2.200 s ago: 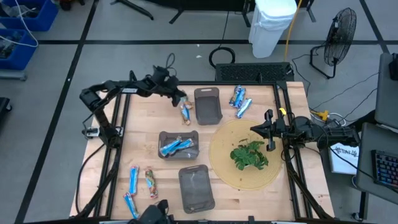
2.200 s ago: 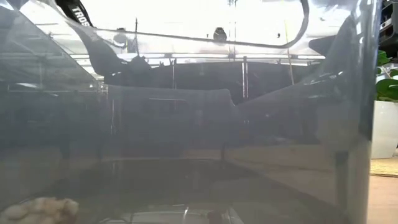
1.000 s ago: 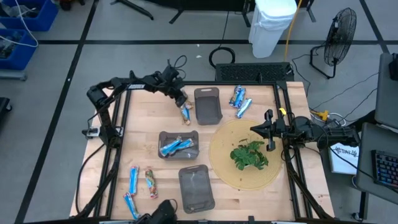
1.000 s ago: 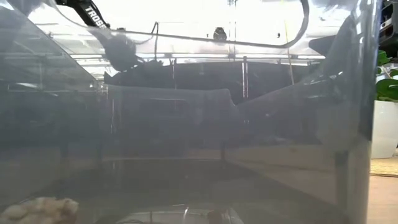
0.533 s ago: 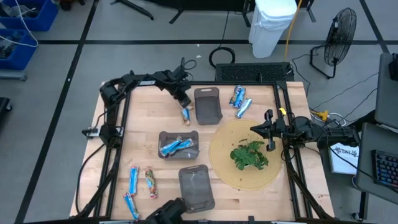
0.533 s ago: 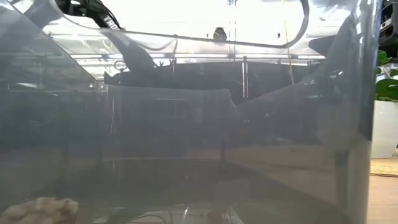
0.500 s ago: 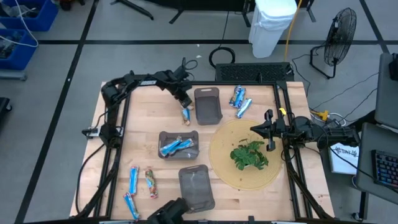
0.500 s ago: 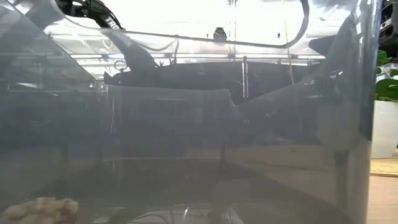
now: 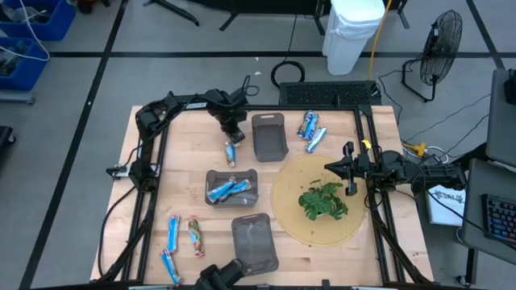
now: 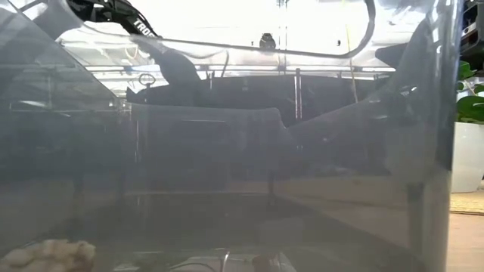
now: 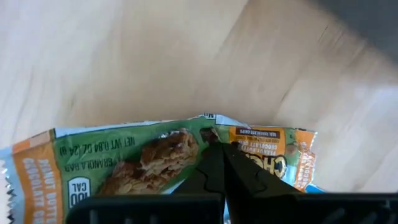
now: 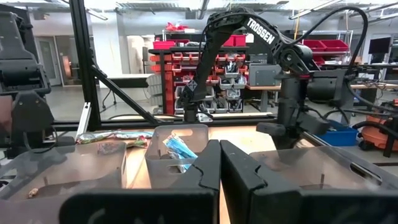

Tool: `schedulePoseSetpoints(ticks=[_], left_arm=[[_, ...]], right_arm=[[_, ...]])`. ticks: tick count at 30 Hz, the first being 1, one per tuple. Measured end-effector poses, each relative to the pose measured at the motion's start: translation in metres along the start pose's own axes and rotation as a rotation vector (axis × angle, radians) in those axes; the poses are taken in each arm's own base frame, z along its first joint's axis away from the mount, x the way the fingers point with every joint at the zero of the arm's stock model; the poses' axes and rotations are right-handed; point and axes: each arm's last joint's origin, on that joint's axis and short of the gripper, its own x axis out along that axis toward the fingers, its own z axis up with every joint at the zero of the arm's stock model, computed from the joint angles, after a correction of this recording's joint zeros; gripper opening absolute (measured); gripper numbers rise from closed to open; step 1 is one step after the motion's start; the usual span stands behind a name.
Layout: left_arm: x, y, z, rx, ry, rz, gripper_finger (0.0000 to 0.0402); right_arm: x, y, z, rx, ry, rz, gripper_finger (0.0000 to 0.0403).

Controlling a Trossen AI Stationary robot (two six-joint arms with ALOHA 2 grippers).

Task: Pick and place Granola Bars by type
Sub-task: Put the yellow granola bar into the middle black bin

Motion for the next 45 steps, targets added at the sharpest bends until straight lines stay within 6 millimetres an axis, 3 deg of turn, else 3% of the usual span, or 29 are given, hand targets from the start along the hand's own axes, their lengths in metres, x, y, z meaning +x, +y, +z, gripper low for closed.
schedulePoseSetpoints(ticks=[8, 16, 20, 24, 30, 36, 40, 45], left_arm=[[-0.011, -0.011, -0.014, 0.005, 0.104, 0.083, 0.0], [-0.059, -0.026, -0.023, 0.002, -0.004, 0.143, 0.0002], [-0.073, -0.03, -0.03, -0.077, -0.049, 0.137, 0.0016], [-0.065, -0.022, -0.042, -0.238, -0.009, 0.139, 0.0054], [-0.05, 0.011, -0.06, -0.591, 0.015, 0.235, 0.0153], [-0.045, 0.035, -0.062, -0.711, -0.063, 0.079, 0.0233], [-0.042, 0.036, -0.055, -0.719, -0.14, -0.057, 0.0254], [-0.043, 0.036, -0.057, -0.769, -0.129, -0.055, 0.0251]], right_arm=[[0.0, 0.0, 0.0, 0.0, 0.0, 0.0, 0.0], [0.0, 0.0, 0.0, 0.0, -0.001, 0.0, 0.0], [0.0, 0.0, 0.0, 0.0, 0.0, 0.0, 0.0], [0.0, 0.0, 0.0, 0.0, 0.0, 0.0, 0.0], [0.0, 0.0, 0.0, 0.0, 0.0, 0.0, 0.0], [0.0, 0.0, 0.0, 0.0, 0.0, 0.0, 0.0], [0.0, 0.0, 0.0, 0.0, 0.0, 0.0, 0.0], [0.0, 0.0, 0.0, 0.0, 0.0, 0.0, 0.0]])
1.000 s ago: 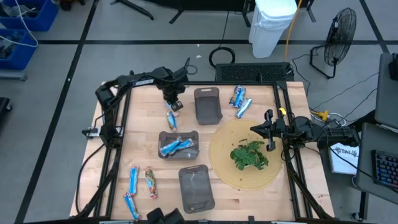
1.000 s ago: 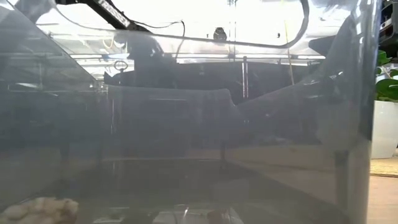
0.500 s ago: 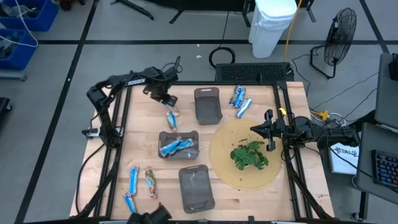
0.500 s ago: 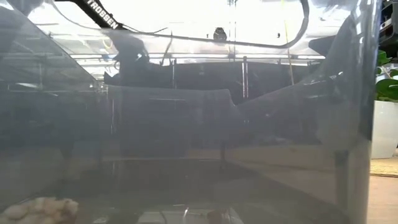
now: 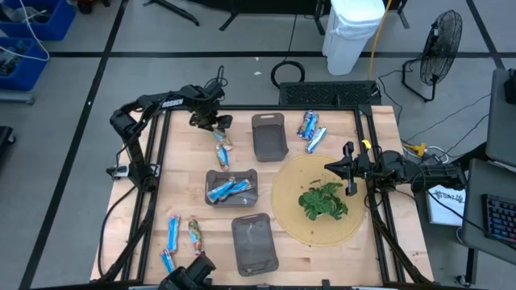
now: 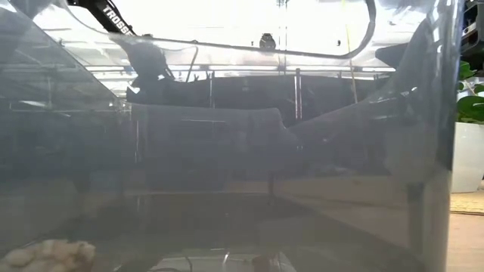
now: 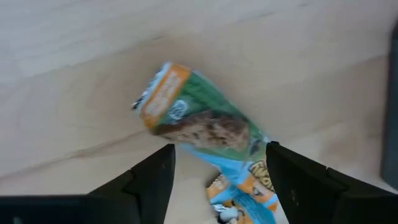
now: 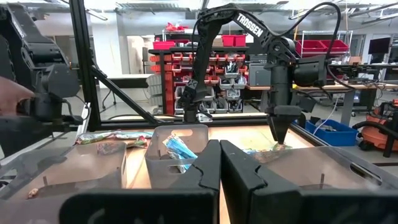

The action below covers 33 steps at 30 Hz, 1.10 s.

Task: Pick and place Granola Bars by type
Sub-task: Put the yellow granola bar into the middle black bin

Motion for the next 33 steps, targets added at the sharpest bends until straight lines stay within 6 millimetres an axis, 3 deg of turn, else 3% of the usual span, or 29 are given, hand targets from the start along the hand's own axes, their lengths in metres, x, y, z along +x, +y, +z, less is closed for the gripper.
schedulePoseSetpoints(ticks=[9, 23, 28, 33], left_arm=[[0.001, 0.003, 0.0, -0.048, -0.03, 0.08, 0.0226], [0.023, 0.007, 0.006, -0.001, 0.013, 0.107, 0.0205], [0.023, 0.009, 0.007, 0.032, 0.028, 0.086, 0.0148], [0.022, 0.008, 0.007, 0.082, 0.023, 0.086, 0.0038]], right_arm=[[0.0, 0.0, 0.0, 0.0, 0.0, 0.0, 0.0], [0.0, 0.0, 0.0, 0.0, 0.0, 0.0, 0.0], [0.0, 0.0, 0.0, 0.0, 0.0, 0.0, 0.0], [0.0, 0.0, 0.0, 0.0, 0.0, 0.0, 0.0]])
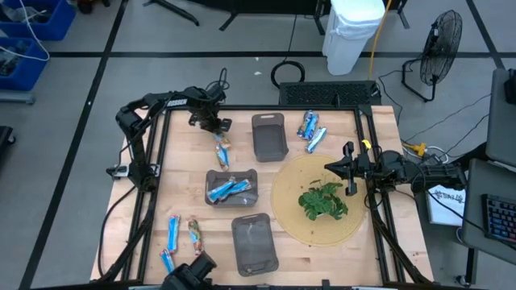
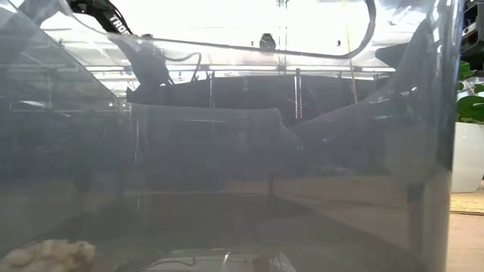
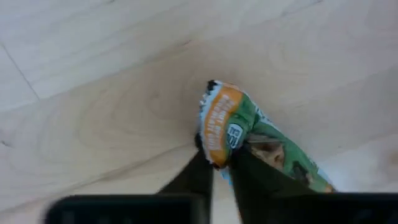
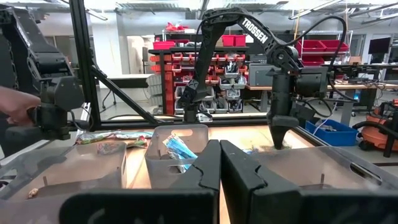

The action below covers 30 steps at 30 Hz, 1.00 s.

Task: Pick and place Granola Bars by type
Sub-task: Put the yellow granola bar into the middle black bin

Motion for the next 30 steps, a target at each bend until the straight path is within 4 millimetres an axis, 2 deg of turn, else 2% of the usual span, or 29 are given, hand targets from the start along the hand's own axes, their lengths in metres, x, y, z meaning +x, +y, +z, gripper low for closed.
schedulePoseSetpoints(ticks=[2, 7, 13, 17, 23, 26, 30], left_arm=[[-0.001, 0.001, 0.0, 0.023, -0.01, 0.012, 0.0016], [-0.019, -0.003, -0.004, 0.107, -0.092, 0.086, 0.0009], [-0.058, -0.039, -0.029, 0.305, -0.249, 0.049, 0.0008], [-0.09, -0.068, -0.061, 0.512, -0.352, -0.004, 0.0007], [-0.124, -0.11, -0.129, 0.849, -0.446, -0.093, 0.0007], [-0.128, -0.129, -0.165, 1.024, -0.461, -0.106, 0.0007], [-0.118, -0.144, -0.203, 1.201, -0.437, -0.018, 0.0007]], right_arm=[[0.0, 0.0, 0.0, 0.0, 0.0, 0.0, 0.0], [0.0, 0.0, 0.0, 0.0, 0.001, 0.0, 0.0], [0.0, 0.0, 0.0, 0.0, 0.0, 0.0, 0.0], [0.0, 0.0, 0.0, 0.0, 0.0, 0.0, 0.0], [0.0, 0.0, 0.0, 0.0, 0.0, 0.0, 0.0], [0.0, 0.0, 0.0, 0.0, 0.0, 0.0, 0.0], [0.0, 0.0, 0.0, 0.0, 0.0, 0.0, 0.0]])
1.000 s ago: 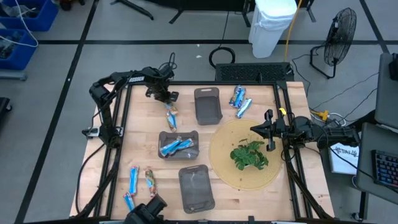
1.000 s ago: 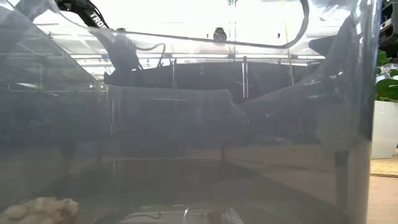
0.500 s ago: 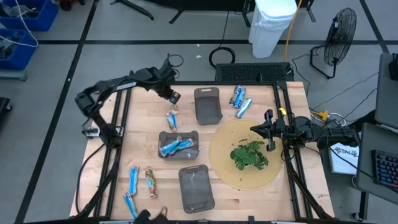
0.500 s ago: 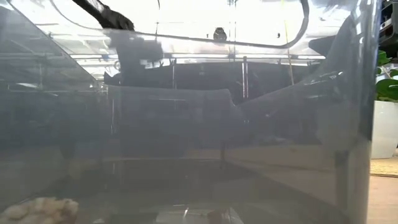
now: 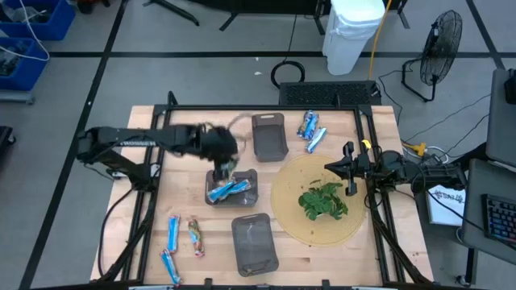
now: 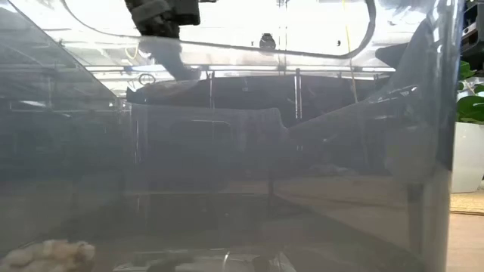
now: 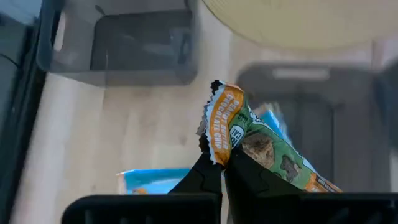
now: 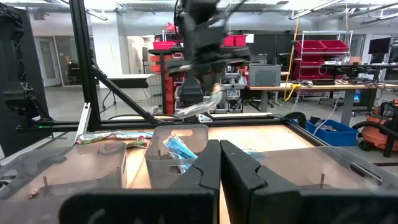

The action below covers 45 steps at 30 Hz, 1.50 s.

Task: Pick and place Granola Bars by type
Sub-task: Put the yellow granola bar into the middle black bin

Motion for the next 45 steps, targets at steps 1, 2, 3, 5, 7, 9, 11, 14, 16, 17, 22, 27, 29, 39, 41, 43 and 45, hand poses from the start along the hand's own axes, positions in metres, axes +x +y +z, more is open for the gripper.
schedulePoseSetpoints(ticks=[1, 2, 3, 5, 7, 9, 11, 14, 16, 17, 22, 27, 29, 39, 41, 43, 45], left_arm=[[0.004, -0.009, -0.001, 0.053, 0.01, 0.009, 0.0007], [0.009, -0.017, -0.003, 0.105, 0.014, 0.002, 0.0007], [0.015, -0.024, -0.007, 0.149, 0.03, -0.01, 0.0008], [0.027, -0.035, -0.016, 0.205, 0.059, -0.039, 0.0013], [0.037, -0.041, -0.021, 0.222, 0.042, -0.067, 0.0015], [0.046, -0.043, -0.028, 0.208, 0.039, -0.1, 0.0011], [0.053, -0.046, -0.032, 0.19, 0.014, -0.163, 0.0006], [0.06, -0.048, -0.038, 0.189, -0.008, -0.208, 0.001], [0.063, -0.048, -0.041, 0.189, -0.006, -0.209, 0.0016], [0.064, -0.048, -0.043, 0.188, 0.0, -0.213, 0.0017], [0.065, -0.05, -0.045, 0.182, 0.004, -0.282, 0.0008], [0.065, -0.051, -0.041, 0.161, -0.032, -0.34, 0.0022], [0.065, -0.052, -0.04, 0.159, -0.049, -0.342, 0.0042], [0.065, -0.049, -0.036, 0.149, -0.086, -0.274, 0.0081], [0.065, -0.045, -0.034, 0.139, -0.093, -0.223, 0.0077], [0.064, -0.04, -0.031, 0.1, -0.092, -0.16, 0.0076], [0.06, -0.031, -0.027, 0.042, -0.091, -0.086, 0.0076]], right_arm=[[0.0, 0.0, 0.0, 0.0, 0.001, 0.0, 0.0], [0.0, 0.0, 0.0, 0.0, 0.0, 0.0, 0.0], [0.0, 0.0, 0.0, 0.0, 0.001, 0.0, 0.0], [0.0, 0.0, 0.0, 0.0, 0.0, 0.0, 0.0], [0.0, 0.0, 0.0, 0.0, 0.0, 0.0, 0.0], [0.0, 0.0, 0.0, 0.0, 0.003, 0.0, 0.0], [0.0, 0.0, 0.0, 0.0, 0.001, 0.001, 0.0], [0.0, 0.0, 0.0, 0.0, 0.001, 0.0, 0.0], [0.0, 0.0, 0.0, 0.0, 0.0, 0.0, 0.0], [0.0, 0.0, 0.0, 0.0, 0.0, 0.0, 0.0], [0.0, 0.0, 0.0, 0.0, 0.002, 0.0, 0.0], [0.0, 0.0, 0.0, 0.0, 0.001, 0.0, 0.0], [0.0, 0.0, 0.0, 0.0, 0.0, 0.0, 0.0], [0.0, 0.0, 0.0, 0.0, 0.0, 0.001, 0.0], [0.0, 0.0, 0.0, 0.0, 0.0, 0.0, 0.0], [0.0, 0.0, 0.0, 0.0, 0.0, 0.0, 0.0], [0.0, 0.0, 0.0, 0.0, 0.001, 0.001, 0.0]])
